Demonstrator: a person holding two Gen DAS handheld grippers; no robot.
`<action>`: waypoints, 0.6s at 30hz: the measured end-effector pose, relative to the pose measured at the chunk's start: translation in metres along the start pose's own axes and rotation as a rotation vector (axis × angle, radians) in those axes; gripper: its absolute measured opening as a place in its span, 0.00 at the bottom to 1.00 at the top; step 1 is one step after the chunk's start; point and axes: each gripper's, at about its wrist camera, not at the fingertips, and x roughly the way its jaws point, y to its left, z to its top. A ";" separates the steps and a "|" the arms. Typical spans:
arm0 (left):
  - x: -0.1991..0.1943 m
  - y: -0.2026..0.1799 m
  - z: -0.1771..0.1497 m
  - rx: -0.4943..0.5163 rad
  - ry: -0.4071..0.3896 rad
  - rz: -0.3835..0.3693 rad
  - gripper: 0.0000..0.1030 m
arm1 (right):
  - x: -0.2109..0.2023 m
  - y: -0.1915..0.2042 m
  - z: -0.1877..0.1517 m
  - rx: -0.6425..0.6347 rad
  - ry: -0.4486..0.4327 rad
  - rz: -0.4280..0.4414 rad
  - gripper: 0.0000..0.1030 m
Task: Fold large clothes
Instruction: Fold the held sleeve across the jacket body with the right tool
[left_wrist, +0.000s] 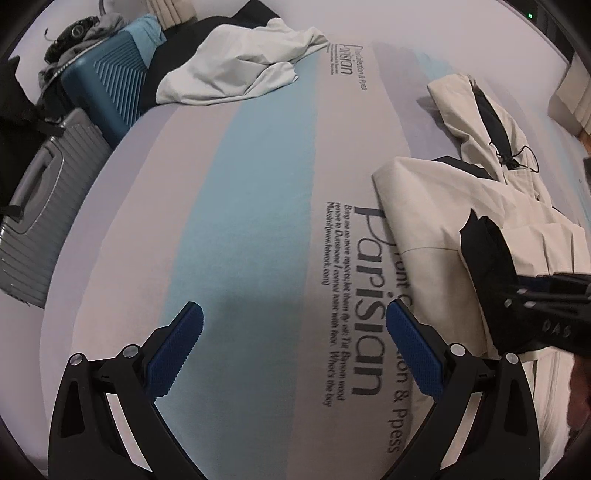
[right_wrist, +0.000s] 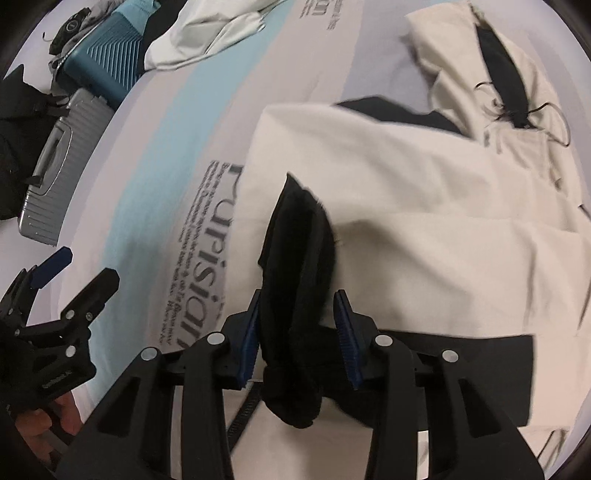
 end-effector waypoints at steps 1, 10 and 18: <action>-0.001 0.004 -0.001 -0.001 0.002 -0.002 0.94 | 0.002 0.006 -0.002 0.004 0.003 0.004 0.37; -0.012 0.042 -0.012 -0.031 0.007 -0.016 0.94 | 0.008 0.052 -0.008 -0.012 0.022 0.017 0.64; -0.027 0.042 -0.016 -0.041 0.004 -0.042 0.94 | -0.025 0.061 -0.009 -0.020 -0.065 -0.064 0.88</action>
